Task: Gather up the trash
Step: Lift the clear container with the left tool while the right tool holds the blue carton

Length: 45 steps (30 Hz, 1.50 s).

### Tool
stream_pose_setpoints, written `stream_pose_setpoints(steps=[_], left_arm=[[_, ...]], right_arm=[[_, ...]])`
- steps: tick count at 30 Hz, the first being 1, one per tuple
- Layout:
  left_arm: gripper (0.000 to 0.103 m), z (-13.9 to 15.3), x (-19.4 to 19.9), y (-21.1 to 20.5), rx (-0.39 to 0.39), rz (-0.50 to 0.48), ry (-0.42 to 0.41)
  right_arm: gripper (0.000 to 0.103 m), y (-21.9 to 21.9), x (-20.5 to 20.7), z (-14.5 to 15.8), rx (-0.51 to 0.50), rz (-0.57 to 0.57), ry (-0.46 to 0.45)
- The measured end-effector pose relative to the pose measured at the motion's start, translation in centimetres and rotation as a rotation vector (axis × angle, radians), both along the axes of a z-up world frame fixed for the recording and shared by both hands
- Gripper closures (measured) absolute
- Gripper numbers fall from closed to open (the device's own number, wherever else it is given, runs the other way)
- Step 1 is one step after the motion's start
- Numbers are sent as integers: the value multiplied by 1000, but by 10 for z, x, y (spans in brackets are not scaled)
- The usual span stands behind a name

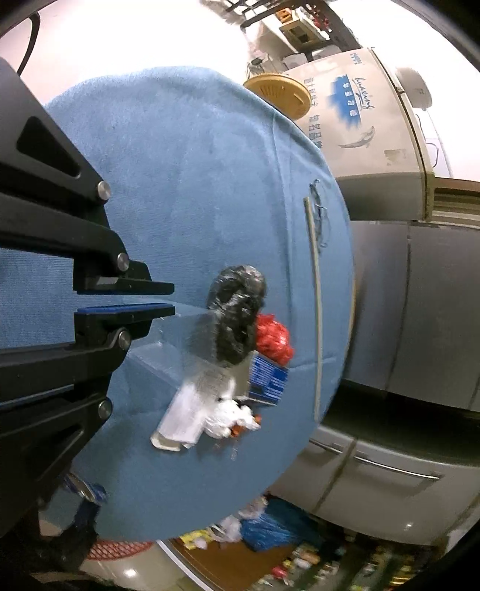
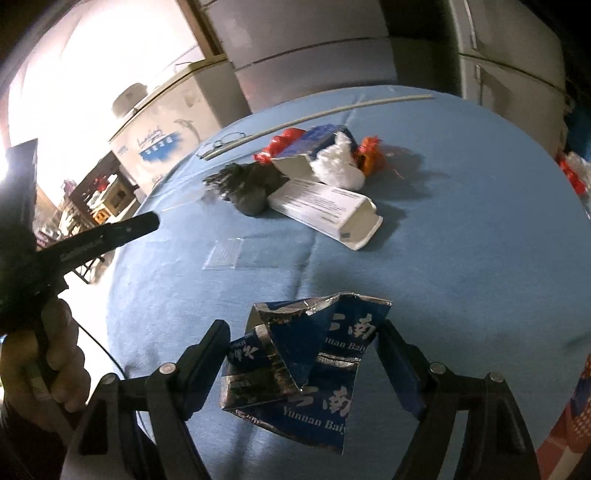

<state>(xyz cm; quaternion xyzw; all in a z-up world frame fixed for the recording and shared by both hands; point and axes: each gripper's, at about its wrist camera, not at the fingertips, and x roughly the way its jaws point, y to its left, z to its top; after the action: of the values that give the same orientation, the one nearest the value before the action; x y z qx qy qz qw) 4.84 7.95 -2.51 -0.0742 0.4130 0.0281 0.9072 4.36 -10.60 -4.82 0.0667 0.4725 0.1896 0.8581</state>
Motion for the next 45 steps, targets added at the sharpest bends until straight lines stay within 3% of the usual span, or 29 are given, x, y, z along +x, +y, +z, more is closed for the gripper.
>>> stream_pose_setpoints(steps=[1,2,4,8,12,16,18,26,28,30,37,38,39,40,45], left_arm=[[73,-4,0,-1,7,-3,15],[35,-7,-2,-2,12,-6,22],[14,-10,-11,-6,30,3,-9],[13,-16,-6,-27,86,-52,-18],[13,-33,21,-42,186,-30,18],[13,-42,47,-41,175,7,31],[62,-45,49,-33,114,20,41],[60,-48,30,-12,82,60,51],[60,-46,25,-7,66,66,53],[60,-46,24,-6,56,66,55],[58,-45,23,-12,64,45,46],[58,-45,22,-12,65,43,44],[58,-45,22,-12,63,39,43],[58,-44,21,-12,60,38,42],[62,-43,20,-9,56,45,38]], right_arm=[[20,-1,-1,-1,4,-5,2],[20,-3,-1,-1,7,-10,1],[20,-9,-4,-1,11,-17,-2],[20,-12,-3,-3,24,-32,6],[21,-11,-5,0,21,-24,-9],[21,-15,-6,2,25,-37,-14],[21,-19,-6,3,29,-47,-19],[22,-25,3,-7,42,-77,35],[8,-19,1,-5,8,-70,16],[0,-12,-1,-3,-31,-57,-7],[0,10,9,-25,-127,-17,26],[0,17,7,-27,-167,6,-9],[4,21,5,-28,-168,29,-12],[20,26,2,-26,-177,53,-32],[20,28,-3,-23,-118,90,-24]])
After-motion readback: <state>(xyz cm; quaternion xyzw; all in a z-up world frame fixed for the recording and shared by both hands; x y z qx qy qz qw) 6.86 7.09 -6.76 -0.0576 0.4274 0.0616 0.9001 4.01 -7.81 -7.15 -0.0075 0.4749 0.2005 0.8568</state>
